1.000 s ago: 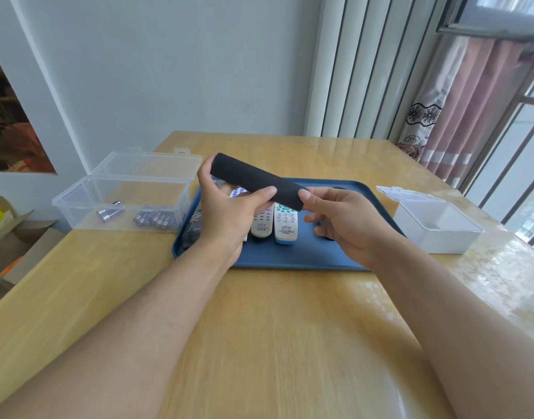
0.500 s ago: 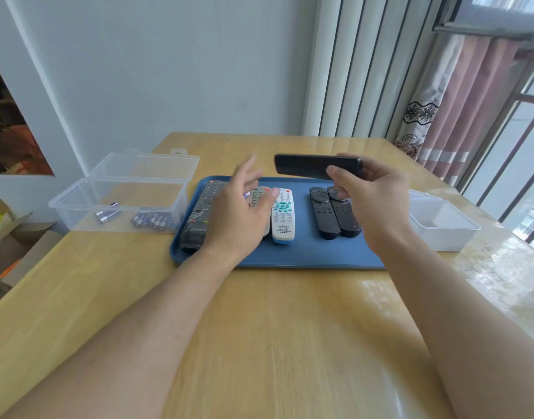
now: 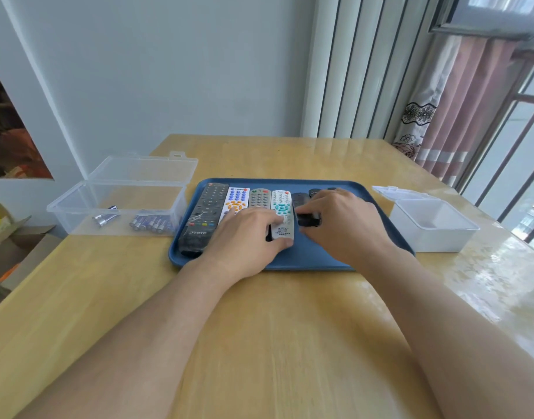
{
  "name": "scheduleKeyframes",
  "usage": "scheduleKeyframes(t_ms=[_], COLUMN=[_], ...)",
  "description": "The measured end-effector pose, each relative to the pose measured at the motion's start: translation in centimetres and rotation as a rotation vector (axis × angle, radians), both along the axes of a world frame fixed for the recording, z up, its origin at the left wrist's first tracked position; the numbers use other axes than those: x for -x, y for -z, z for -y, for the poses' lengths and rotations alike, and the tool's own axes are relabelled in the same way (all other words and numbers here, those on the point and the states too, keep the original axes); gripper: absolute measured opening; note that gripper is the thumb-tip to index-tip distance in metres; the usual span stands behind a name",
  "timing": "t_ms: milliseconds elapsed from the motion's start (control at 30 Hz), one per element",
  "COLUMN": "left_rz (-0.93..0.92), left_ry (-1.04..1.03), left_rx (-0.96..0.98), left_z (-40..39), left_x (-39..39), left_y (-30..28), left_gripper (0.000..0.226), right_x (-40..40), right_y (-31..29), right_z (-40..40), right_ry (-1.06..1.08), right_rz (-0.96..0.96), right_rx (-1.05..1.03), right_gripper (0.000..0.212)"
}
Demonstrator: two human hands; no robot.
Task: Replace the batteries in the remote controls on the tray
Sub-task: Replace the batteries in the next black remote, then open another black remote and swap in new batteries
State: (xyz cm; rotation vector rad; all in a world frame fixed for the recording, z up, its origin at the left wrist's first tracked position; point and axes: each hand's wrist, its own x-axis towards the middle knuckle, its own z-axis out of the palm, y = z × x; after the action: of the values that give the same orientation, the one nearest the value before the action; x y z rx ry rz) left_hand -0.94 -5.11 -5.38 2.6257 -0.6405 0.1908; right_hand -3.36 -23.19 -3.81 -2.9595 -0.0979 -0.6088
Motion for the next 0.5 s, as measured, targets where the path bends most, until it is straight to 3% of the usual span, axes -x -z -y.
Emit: scheduleKeyframes(t_ms=[167,500], left_rz=[-0.015,-0.010], left_ry=[0.022,0.026], left_rx=[0.002,0.016], left_z=[-0.1,-0.1], left_x=[-0.3,-0.6], left_y=[0.3,0.7], left_gripper=[0.054,0.060], right_x=[0.5,1.0], right_y=[-0.6,-1.1], right_z=[-0.4,-0.3], right_ry=[0.013,0.006], right_rz=[-0.117,-0.303], right_rx=[0.148,0.043], right_gripper=[0.025,0.033])
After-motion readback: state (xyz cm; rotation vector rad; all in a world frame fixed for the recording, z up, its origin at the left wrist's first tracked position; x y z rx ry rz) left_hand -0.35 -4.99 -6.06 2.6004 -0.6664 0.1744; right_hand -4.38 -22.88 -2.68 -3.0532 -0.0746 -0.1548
